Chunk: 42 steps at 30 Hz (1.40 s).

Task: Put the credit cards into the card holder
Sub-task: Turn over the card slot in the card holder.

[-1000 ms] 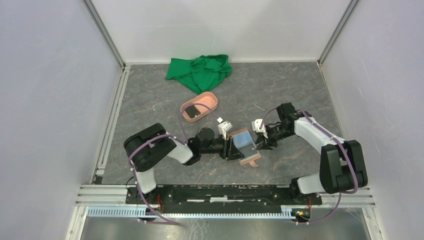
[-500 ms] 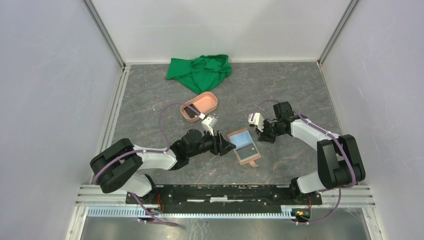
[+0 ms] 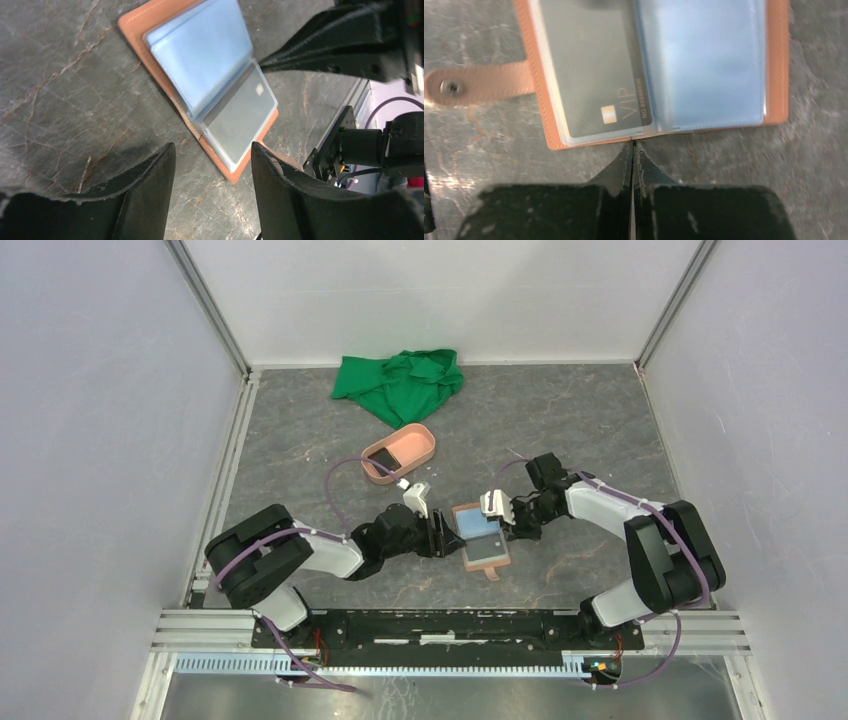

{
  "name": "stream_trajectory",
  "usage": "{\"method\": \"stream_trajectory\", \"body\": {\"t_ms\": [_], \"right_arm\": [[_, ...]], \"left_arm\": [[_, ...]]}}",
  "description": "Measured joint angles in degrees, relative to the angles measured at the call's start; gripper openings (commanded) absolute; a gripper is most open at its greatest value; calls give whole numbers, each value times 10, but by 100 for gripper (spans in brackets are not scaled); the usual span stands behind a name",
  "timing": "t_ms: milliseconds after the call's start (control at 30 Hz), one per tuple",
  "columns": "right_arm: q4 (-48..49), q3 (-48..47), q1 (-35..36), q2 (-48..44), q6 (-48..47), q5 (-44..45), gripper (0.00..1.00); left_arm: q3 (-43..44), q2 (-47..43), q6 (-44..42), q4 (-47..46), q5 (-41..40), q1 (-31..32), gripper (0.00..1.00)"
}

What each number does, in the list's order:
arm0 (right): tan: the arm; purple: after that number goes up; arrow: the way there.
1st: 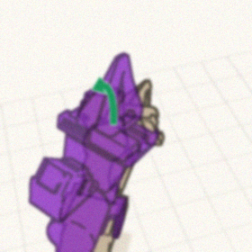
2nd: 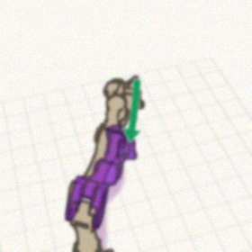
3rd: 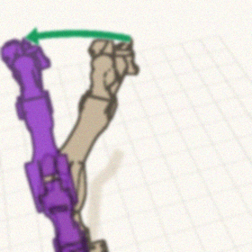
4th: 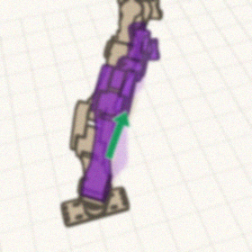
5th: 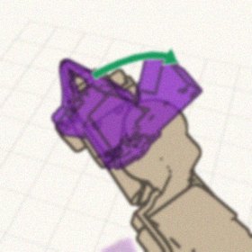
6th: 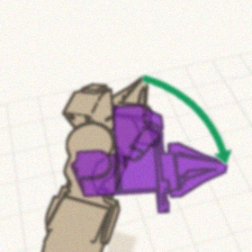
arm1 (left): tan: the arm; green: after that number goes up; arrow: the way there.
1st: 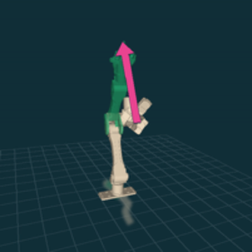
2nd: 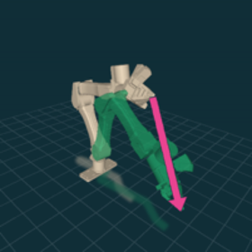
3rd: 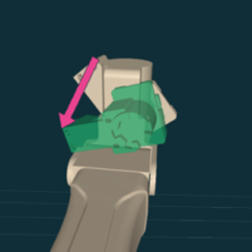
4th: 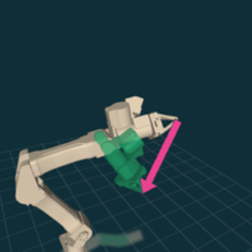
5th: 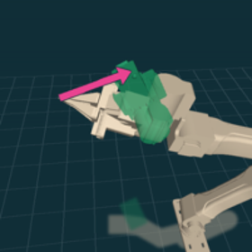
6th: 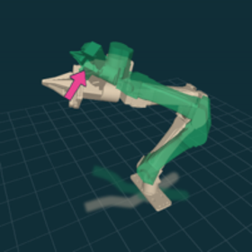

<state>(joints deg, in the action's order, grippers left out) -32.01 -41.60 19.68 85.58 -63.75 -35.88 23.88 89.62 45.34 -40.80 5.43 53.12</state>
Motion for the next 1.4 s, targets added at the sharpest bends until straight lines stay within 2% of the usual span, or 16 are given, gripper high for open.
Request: {"method": "stream_trajectory", "body": {"t_ms": [167,367,533,833,967,1100,1167,1300,1400], "right_arm": [[-15,0,38,7,-10,-30,6],[-34,-2,86,13,-13,-53,13],[-68,-3,88,10,-38,-57,17],[-122,-12,59,-54,-91,-82,25],[-132,-9,66,-49,-128,-99,23],[-114,31,83,-45,-151,-94,21],[-96,59,96,-49,-152,-81,19],[-61,70,121,-68,-136,-65,12],[-36,70,143,-68,-105,-51,11]], "left_arm": [[3,29,18,-11,-6,-2,66],[37,63,22,-15,-3,-26,62],[92,91,5,31,8,-45,59],[202,157,-54,92,76,-83,56],[225,147,-83,130,80,-102,56],[225,63,-133,186,45,-110,59],[213,-14,-163,195,21,-111,67],[165,-181,-211,198,-33,-110,97],[125,-287,-234,211,-79,-115,100]]}}
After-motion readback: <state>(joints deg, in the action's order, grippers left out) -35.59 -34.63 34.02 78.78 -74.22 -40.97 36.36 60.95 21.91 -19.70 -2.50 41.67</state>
